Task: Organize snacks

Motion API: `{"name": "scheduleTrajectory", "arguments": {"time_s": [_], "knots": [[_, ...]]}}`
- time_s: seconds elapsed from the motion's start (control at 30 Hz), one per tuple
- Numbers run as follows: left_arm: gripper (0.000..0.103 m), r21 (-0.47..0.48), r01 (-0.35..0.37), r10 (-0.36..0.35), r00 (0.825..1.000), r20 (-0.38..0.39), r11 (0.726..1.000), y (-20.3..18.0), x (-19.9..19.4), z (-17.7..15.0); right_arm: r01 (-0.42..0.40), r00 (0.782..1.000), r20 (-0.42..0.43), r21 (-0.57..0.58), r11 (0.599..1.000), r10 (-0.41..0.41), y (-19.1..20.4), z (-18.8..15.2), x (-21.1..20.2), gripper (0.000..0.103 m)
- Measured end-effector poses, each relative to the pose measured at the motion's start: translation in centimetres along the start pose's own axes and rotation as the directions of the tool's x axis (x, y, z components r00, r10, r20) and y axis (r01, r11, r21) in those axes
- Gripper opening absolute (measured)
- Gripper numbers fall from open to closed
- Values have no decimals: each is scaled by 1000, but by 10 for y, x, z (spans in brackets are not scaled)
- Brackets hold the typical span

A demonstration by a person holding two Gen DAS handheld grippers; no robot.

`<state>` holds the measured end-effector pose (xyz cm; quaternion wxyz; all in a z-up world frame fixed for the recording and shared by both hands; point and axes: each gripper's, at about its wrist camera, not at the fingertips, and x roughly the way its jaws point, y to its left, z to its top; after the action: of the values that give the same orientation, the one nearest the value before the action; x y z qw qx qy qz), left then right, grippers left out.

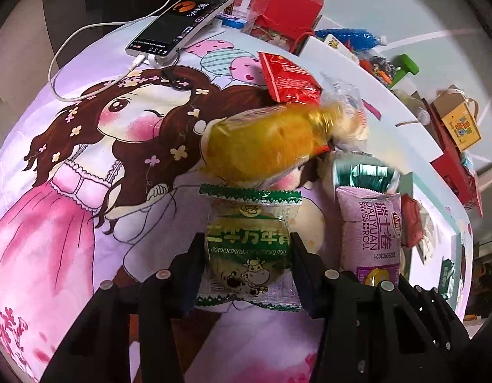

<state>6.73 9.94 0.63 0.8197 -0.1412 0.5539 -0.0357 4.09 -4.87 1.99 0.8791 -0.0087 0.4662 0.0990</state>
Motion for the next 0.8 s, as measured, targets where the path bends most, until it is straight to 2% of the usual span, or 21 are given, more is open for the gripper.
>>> {"name": "scheduleTrajectory", "arguments": {"time_s": [0.4,0.8], "knots": [[52,42,17,-19,998,60,999,-25,-20,-3,22,999,33,17,1000,-22,-9,-10,-35,45],[52,140,16,-32,993,116,990,-59,-40,-7,87,995,50,88,992,-91,-44,-29,-71,45]]}}
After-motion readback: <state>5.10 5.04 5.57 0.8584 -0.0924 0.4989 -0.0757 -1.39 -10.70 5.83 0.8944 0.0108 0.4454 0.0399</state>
